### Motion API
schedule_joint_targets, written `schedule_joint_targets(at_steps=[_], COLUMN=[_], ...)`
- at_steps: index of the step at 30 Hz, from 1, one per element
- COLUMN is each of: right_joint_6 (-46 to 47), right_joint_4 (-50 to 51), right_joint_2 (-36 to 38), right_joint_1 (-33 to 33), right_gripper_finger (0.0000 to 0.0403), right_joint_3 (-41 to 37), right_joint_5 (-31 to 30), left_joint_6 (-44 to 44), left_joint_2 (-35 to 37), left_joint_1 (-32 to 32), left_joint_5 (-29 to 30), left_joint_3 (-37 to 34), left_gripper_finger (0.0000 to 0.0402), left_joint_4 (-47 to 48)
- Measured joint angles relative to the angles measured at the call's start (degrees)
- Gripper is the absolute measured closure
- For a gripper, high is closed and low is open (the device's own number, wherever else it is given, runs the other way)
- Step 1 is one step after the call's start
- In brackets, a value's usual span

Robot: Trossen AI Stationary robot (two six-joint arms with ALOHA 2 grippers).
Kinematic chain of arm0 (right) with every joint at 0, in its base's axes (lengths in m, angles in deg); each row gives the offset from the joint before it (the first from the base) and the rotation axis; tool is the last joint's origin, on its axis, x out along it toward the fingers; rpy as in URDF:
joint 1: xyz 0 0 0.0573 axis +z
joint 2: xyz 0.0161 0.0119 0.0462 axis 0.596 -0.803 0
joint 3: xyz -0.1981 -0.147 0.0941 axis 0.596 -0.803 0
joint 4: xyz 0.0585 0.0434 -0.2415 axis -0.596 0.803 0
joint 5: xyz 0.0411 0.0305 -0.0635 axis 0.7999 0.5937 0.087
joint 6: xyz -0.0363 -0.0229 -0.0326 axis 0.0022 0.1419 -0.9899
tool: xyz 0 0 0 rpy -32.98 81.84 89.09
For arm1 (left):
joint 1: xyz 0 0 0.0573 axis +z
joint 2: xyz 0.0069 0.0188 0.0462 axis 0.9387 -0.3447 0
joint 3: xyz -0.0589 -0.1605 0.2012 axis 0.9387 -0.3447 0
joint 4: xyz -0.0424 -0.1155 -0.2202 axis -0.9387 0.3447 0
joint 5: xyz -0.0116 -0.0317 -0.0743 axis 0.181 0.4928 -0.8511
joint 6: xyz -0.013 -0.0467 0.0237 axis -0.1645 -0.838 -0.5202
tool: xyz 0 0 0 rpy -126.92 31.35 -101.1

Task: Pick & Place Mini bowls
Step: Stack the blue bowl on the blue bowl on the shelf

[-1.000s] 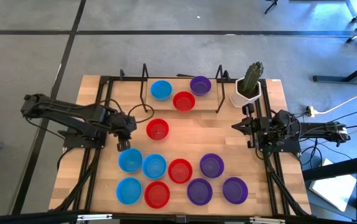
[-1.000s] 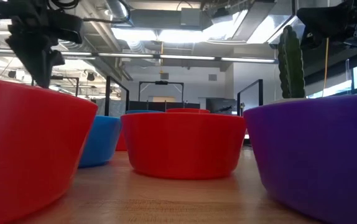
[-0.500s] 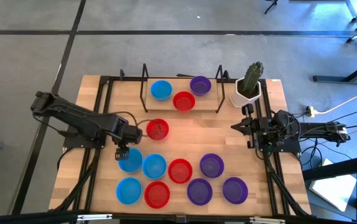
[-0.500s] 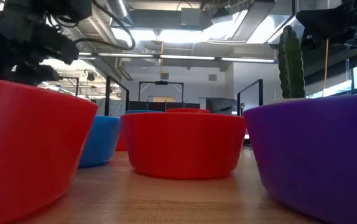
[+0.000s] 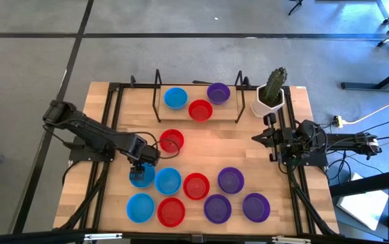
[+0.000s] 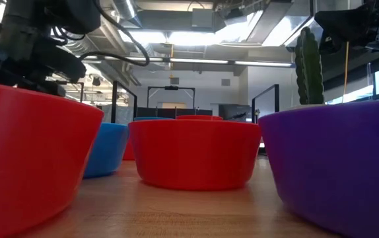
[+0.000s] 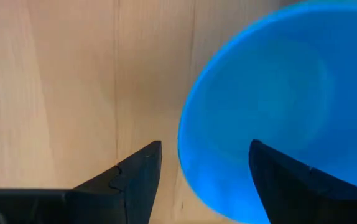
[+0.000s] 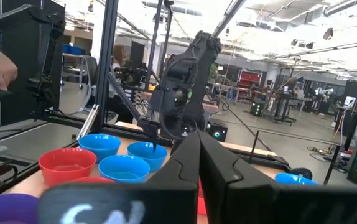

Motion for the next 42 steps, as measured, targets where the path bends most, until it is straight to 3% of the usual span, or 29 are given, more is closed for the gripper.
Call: schedule_joint_targets(at_steps=[9,13,17,21,26,32,36,42], right_joint_6=[0.0,0.0,0.0,0.0,0.8,0.9,0.9,1.1], right_joint_4=[0.3,0.3,0.3,0.3,0.3,0.3,0.3,0.3], right_joint_2=[0.0,0.0,0.0,0.0,0.0,0.0,0.0,0.0], right_joint_1=[0.0,0.0,0.0,0.0,0.0,0.0,0.0,0.0], right_gripper_finger=[0.0399,0.0399,0.0399,0.0399,0.0399,0.0399,0.0399,0.0399], right_joint_3=[0.0,0.0,0.0,0.0,0.0,0.0,0.0,0.0], right_joint_5=[0.0,0.0,0.0,0.0,0.0,0.0,0.0,0.0], left_joint_6=[1.5,3.2,4.3,4.2,3.5,-1.0,-5.0,-3.3], left_joint_2=[-4.2,-5.2,-4.4,-1.6,7.7,25.4,35.6,46.0], left_joint_1=[0.0,0.2,0.2,0.2,0.2,0.2,0.1,-0.7], left_joint_5=[0.6,1.3,4.1,3.4,5.8,17.8,28.3,30.6], left_joint_3=[-0.4,-0.7,-0.7,-0.6,-0.7,-0.7,-2.2,-12.6], left_gripper_finger=[0.0202,0.0267,0.037,0.0392,0.0397,0.0398,0.0398,0.0398], left_joint_4=[-2.1,-1.4,-0.6,1.4,3.4,-0.3,-6.8,-20.8])
